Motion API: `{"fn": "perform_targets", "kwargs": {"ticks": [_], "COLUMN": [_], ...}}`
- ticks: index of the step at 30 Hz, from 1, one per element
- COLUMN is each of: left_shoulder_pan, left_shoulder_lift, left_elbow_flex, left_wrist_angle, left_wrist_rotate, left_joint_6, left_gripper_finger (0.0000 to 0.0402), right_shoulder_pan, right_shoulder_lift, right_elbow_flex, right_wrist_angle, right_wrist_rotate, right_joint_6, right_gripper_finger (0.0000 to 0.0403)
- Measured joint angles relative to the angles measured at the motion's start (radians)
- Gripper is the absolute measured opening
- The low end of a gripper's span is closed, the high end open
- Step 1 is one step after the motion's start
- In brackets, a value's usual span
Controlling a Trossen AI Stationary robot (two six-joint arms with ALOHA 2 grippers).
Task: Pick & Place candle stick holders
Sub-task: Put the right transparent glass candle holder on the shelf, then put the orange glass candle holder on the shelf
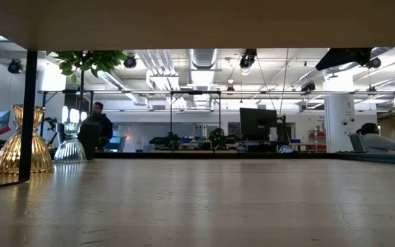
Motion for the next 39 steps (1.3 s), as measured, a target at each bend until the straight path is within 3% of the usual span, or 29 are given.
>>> {"fn": "perform_targets", "kwargs": {"ticks": [5, 14, 22, 39], "left_shoulder_pan": [-0.008, -0.029, -0.043, -0.122], "left_shoulder_lift": [-0.003, -0.029, -0.071, -0.19], "left_elbow_flex": [0.0, 0.0, 0.0, 0.0], "left_wrist_angle": [0.002, -0.013, -0.11, -0.338], "left_wrist_rotate": [-0.024, -0.057, -0.068, -0.224], "left_joint_6": [0.026, 0.029, 0.011, -0.059], "left_gripper_finger": [0.0255, 0.0253, 0.0252, 0.0252], "right_shoulder_pan": [0.0, 0.0, 0.0, 0.0], "right_shoulder_lift": [0.0, 0.0, 0.0, 0.0], "right_elbow_flex": [0.0, 0.0, 0.0, 0.0], "right_wrist_angle": [0.0, 0.0, 0.0, 0.0], "right_wrist_rotate": [0.0, 0.0, 0.0, 0.0], "right_joint_6": [0.0, 0.0, 0.0, 0.0], "right_gripper_finger": [0.0008, 0.0008, 0.0008, 0.0008]}}
